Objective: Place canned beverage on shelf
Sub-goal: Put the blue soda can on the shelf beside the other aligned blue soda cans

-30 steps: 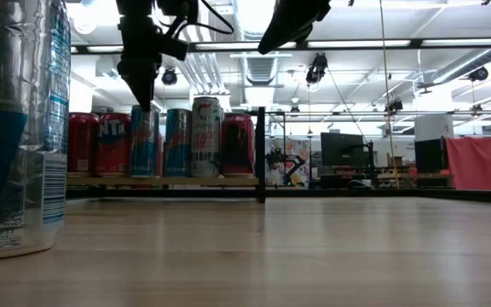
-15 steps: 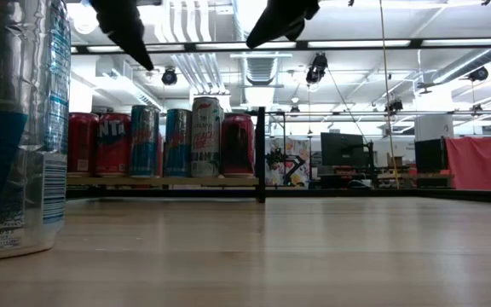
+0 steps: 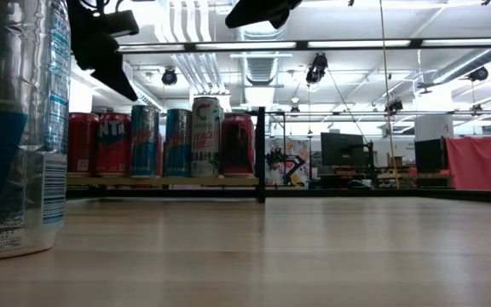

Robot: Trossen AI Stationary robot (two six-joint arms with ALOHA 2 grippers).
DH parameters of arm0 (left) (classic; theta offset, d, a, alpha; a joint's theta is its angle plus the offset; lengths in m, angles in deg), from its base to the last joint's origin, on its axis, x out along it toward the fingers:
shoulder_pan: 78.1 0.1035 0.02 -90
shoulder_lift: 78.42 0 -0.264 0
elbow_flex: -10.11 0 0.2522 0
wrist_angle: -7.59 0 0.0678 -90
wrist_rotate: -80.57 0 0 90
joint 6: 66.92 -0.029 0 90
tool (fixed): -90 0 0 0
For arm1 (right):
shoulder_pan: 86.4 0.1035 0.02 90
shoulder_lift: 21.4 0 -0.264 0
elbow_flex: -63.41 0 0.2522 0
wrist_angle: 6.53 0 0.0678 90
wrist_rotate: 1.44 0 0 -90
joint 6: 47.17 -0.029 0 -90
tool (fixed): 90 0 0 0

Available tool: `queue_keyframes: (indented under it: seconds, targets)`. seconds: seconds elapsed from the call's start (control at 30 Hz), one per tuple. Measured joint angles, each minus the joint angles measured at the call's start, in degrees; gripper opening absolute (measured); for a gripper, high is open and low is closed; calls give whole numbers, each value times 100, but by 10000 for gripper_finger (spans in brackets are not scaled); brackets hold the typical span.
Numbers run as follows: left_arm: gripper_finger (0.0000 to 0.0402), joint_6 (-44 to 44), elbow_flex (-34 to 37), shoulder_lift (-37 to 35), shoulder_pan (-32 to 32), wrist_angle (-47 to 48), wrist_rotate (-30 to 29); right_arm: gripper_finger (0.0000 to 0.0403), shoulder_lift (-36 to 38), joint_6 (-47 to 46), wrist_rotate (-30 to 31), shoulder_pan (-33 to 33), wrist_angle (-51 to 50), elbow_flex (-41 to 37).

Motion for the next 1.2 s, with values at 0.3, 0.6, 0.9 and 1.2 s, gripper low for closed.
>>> queue_keyframes:
  seconds: [0.3,0.6,0.9,1.2]
  targets:
    - [1,-42,-123,309,50,19,-563,13,0,86,0,-123,16,-1]
    - [0,-42,-110,724,257,-30,-586,13,0,110,-2,-275,-13,-1]
    - [0,-198,-108,955,411,-387,-595,13,0,106,-11,-273,-17,-1]
    - [0,-474,-108,994,539,-795,-600,13,0,42,-11,-273,-21,-1]
